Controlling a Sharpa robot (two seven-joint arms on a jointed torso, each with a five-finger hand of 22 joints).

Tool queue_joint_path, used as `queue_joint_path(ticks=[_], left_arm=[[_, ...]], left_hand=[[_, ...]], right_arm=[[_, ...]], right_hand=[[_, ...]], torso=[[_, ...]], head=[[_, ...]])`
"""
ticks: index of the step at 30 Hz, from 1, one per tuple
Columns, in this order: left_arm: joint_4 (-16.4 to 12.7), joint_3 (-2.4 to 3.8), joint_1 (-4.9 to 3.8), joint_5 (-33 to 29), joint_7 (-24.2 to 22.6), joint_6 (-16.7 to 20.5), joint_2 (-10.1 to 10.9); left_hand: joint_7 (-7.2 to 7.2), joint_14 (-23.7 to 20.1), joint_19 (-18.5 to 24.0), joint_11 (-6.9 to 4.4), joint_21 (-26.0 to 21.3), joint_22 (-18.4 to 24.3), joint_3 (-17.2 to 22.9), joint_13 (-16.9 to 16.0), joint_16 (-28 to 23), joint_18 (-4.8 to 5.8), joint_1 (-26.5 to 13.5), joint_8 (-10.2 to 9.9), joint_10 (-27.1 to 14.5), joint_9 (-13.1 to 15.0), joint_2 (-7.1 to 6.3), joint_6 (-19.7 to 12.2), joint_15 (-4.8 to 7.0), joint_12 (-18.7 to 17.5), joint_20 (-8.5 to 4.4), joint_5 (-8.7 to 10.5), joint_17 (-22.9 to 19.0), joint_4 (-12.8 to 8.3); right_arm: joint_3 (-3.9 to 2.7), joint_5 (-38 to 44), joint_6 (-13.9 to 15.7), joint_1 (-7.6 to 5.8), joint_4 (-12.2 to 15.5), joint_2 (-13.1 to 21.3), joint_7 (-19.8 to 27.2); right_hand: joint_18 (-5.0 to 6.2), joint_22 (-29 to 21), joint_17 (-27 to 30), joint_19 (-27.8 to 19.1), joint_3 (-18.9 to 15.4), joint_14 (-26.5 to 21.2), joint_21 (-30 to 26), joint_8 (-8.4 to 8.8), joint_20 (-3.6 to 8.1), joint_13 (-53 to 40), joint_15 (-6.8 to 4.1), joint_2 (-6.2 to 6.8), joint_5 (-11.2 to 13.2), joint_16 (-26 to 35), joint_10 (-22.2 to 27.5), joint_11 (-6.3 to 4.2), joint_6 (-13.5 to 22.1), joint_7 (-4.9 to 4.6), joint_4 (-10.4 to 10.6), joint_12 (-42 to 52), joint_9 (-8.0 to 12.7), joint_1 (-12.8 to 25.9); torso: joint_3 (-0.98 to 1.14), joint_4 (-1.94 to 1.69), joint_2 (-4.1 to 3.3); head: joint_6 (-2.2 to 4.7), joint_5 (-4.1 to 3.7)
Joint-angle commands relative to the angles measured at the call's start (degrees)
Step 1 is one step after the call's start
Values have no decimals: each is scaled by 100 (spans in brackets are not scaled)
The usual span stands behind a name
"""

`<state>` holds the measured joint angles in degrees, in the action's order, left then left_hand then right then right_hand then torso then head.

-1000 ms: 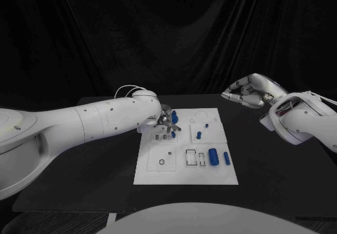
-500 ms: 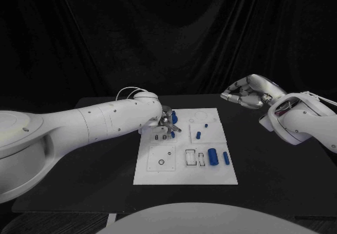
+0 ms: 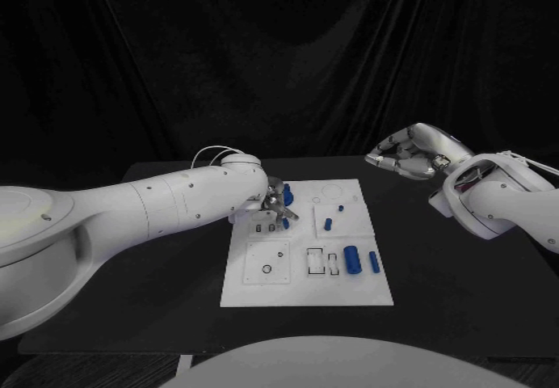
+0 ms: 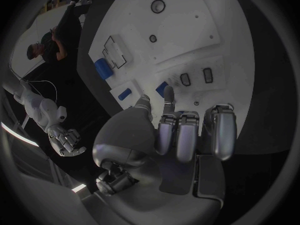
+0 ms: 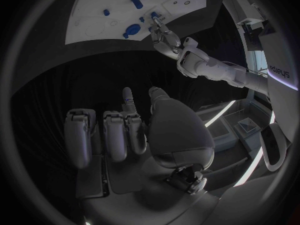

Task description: Assemble the parts on the task board

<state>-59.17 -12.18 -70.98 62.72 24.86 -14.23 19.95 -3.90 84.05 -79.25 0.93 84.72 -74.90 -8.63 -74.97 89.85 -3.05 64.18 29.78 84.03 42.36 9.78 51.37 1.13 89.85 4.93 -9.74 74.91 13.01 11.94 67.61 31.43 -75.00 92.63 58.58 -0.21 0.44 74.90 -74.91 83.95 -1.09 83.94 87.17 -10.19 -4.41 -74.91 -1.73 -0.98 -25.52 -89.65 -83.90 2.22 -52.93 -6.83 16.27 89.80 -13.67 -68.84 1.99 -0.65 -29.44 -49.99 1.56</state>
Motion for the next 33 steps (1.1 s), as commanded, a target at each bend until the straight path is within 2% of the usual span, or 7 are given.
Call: queue_joint_path(ticks=[1,15,33], left_arm=[[19,6,16,-1,-51,-111,-20],[99,6,47,-1,-71,-177,-73],[257,6,83,-1,-125,-229,-173]], left_hand=[[-1,595,49,-32,-31,-712,38,-1503,15,18,64,-35,597,9,1,3,37,15,3,-28,1509,-4],[3,595,80,-37,-62,-696,174,-1503,15,10,151,-152,597,50,25,13,43,15,-2,-67,1509,-112],[-2,595,106,-37,-86,-683,276,-1503,15,3,169,-244,597,73,61,15,45,15,-5,-119,1509,-156]], right_arm=[[-5,7,-39,15,-9,-3,-128],[-5,7,-75,18,-47,-19,-144],[-5,-7,-125,19,-78,-28,-156]], right_hand=[[50,1386,-1391,435,3,580,-38,-19,-27,-1509,22,21,-43,28,-610,22,-20,-5,-10,20,-7,-63],[56,1378,-1378,423,5,577,-59,-17,-27,-1509,23,20,-52,35,-610,23,-17,-5,-13,20,-7,-71],[66,1364,-1333,403,26,567,-96,-22,-27,-1509,21,3,-82,59,-610,21,-25,-3,-28,20,-10,-125]], torso=[[1,1,2],[2,0,1],[3,6,3]], head=[[-1,6],[-1,-11],[-1,-78]])
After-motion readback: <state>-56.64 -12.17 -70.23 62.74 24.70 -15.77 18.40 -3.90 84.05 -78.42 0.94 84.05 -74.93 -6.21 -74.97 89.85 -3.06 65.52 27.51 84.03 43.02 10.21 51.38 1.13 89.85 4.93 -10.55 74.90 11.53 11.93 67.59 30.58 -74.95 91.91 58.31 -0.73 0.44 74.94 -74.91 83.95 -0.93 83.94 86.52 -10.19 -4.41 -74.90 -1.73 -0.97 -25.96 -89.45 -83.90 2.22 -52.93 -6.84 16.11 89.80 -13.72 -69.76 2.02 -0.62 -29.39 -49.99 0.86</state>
